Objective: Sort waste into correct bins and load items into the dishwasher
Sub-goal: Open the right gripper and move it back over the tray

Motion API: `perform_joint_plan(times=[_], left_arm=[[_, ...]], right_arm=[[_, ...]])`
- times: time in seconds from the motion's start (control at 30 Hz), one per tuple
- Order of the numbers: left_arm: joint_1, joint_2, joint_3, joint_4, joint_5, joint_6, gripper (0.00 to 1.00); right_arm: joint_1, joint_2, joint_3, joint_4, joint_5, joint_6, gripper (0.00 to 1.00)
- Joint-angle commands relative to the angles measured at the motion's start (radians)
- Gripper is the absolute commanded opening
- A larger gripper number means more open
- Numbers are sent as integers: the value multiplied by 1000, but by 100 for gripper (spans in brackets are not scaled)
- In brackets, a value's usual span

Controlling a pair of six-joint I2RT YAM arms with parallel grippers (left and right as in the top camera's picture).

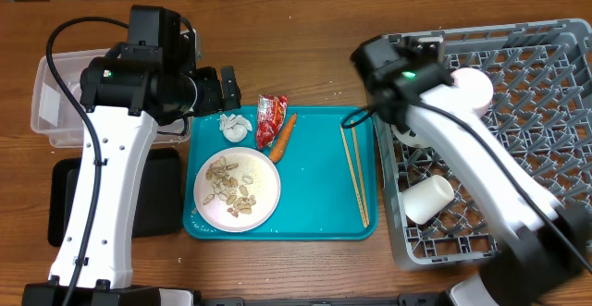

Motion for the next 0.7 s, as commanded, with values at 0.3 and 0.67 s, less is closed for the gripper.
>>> perform_joint_plan(times=[0.3,0.67], left_arm=[[2,-7,13,0,-3,-6,100],[2,-7,13,0,-3,-6,100]], right_arm=[[6,-461,34,87,-566,-141,63],[14,-526,-10,-37,-813,-145,68]])
